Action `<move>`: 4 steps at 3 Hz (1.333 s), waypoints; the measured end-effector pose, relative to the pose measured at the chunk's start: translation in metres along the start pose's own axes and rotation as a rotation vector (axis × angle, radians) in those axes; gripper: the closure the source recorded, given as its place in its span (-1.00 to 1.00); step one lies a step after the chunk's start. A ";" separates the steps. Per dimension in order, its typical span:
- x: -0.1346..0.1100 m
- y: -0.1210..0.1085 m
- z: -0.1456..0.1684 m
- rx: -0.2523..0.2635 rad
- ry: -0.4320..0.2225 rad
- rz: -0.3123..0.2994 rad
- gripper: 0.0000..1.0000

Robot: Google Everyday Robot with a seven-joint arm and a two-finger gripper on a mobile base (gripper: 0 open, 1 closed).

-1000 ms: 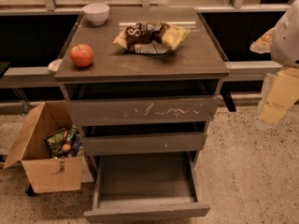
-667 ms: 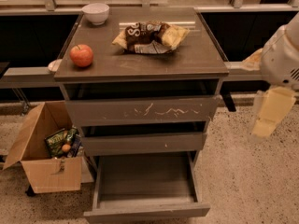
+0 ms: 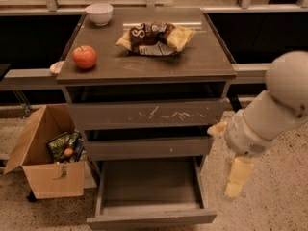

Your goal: Close bottom drawer

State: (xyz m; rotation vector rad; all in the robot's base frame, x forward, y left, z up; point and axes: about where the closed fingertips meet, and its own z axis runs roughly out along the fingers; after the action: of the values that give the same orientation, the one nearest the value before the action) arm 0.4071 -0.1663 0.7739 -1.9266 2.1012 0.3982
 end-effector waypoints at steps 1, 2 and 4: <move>0.006 0.030 0.102 -0.165 -0.039 0.006 -1.00; 0.007 0.031 0.103 -0.170 -0.038 0.007 -1.00; 0.036 0.019 0.168 -0.181 -0.033 -0.029 -1.00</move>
Offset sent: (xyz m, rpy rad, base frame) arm -0.0224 0.0310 -0.0780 0.0460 0.1198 0.0495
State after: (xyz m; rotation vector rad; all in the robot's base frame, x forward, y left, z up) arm 0.3868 -0.1354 0.6054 -2.0307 2.0770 0.6286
